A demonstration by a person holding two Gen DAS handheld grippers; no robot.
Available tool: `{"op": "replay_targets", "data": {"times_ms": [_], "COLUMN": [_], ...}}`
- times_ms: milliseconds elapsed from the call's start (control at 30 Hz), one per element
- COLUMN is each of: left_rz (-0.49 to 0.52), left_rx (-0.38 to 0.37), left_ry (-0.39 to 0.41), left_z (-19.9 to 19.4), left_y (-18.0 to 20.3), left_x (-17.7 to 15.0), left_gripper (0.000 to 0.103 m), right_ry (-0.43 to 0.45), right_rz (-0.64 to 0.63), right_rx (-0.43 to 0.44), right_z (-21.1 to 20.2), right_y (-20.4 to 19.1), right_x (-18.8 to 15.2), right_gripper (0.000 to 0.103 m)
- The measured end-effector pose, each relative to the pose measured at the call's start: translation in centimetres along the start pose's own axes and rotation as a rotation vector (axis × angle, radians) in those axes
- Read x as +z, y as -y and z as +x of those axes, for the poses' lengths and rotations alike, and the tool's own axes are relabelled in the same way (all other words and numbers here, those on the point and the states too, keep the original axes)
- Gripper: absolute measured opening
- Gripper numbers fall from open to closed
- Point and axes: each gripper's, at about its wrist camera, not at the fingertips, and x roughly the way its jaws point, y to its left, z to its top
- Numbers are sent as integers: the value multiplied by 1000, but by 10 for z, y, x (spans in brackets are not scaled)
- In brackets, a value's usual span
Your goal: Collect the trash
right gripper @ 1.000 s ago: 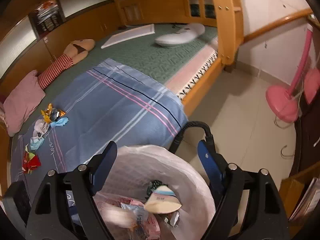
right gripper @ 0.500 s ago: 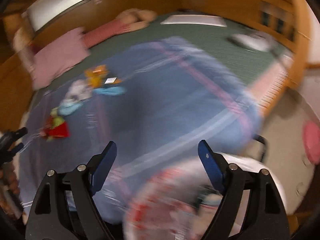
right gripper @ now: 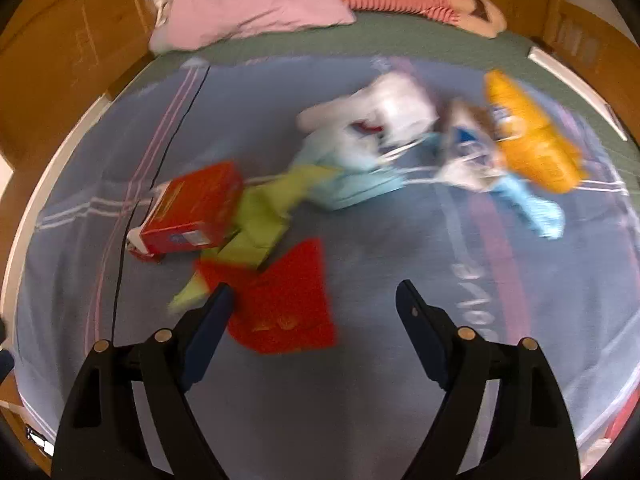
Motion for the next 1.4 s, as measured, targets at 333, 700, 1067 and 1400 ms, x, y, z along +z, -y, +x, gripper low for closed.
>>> {"op": "replay_targets", "data": {"times_ms": [333, 700, 1067, 1400], "left_rz": [-14, -101, -139, -143], "left_rx": [-37, -24, -19, -8], "left_ry": [22, 48, 45, 23], "left_z": [-10, -18, -18, -13], "left_y": [5, -17, -23, -23], "left_x": [-2, 0, -1, -2], "left_gripper": [94, 94, 94, 94], "right_ry": [-4, 7, 81, -22], "right_rz": [-59, -14, 190, 93], "right_rx": [28, 152, 158, 5], "right_z": [-15, -67, -91, -39], "right_y": [-17, -14, 12, -9], "right_x": [-23, -40, -50, -38], "right_gripper": [21, 21, 58, 57]}}
